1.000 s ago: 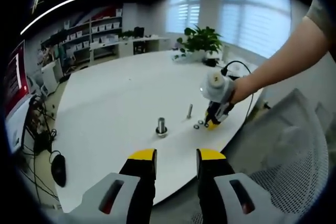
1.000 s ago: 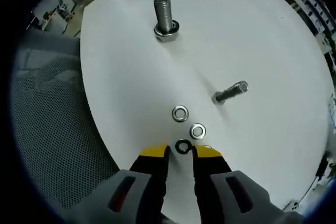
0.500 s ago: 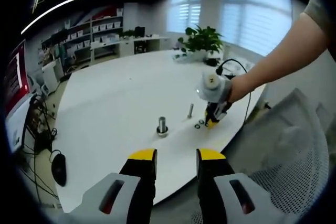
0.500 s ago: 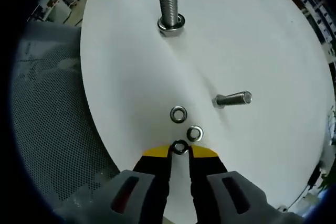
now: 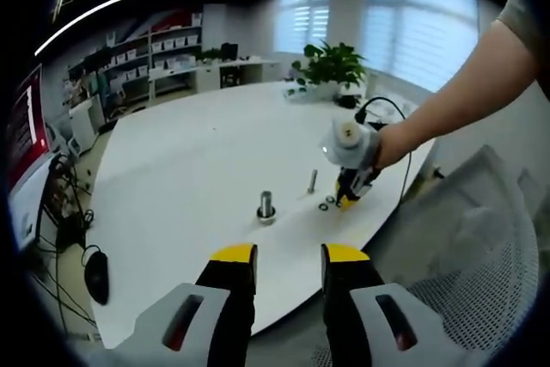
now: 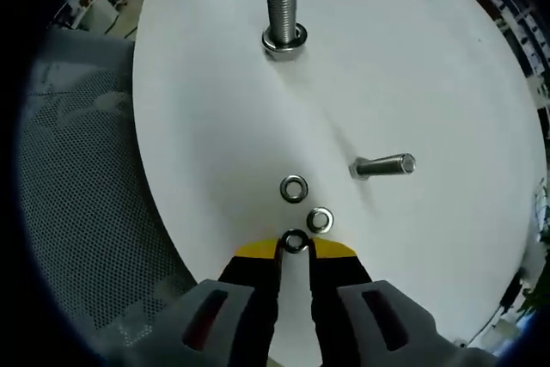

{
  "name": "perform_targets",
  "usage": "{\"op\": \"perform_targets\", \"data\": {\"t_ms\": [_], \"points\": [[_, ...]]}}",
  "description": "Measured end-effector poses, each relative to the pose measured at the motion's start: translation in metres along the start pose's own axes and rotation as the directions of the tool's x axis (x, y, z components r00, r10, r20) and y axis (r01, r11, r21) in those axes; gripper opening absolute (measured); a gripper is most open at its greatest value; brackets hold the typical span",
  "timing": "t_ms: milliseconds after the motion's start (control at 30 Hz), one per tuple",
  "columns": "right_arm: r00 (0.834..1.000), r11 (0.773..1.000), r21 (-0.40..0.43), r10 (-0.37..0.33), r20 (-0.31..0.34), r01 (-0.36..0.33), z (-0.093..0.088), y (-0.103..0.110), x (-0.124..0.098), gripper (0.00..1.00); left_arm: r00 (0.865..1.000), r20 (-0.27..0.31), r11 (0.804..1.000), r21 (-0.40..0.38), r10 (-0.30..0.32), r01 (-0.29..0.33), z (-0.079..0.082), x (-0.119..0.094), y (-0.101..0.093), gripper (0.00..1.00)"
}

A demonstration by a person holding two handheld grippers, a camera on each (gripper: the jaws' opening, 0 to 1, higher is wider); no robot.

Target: Place the washer onto the threaded stud by aligning its center hole with the stud, sliding it down to the base, and recovering from edge contact or off-axis alignment until the washer reaches the visible bottom stop.

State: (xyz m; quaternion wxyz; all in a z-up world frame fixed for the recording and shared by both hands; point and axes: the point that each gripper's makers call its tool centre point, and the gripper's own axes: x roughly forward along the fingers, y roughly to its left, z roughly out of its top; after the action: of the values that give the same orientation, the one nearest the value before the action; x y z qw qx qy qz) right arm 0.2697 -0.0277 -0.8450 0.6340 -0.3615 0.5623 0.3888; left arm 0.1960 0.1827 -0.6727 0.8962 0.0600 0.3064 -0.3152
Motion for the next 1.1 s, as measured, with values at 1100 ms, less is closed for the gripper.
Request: {"op": "perform_targets", "data": {"t_ms": [1100], "points": [[0.987,0.997,0.07,-0.05,0.155,0.039,0.005,-0.006,-0.016,0.13,1.0,0.002,1.0,-0.006,0.004,-0.004,0.0,0.0,0.002,0.28]]}}
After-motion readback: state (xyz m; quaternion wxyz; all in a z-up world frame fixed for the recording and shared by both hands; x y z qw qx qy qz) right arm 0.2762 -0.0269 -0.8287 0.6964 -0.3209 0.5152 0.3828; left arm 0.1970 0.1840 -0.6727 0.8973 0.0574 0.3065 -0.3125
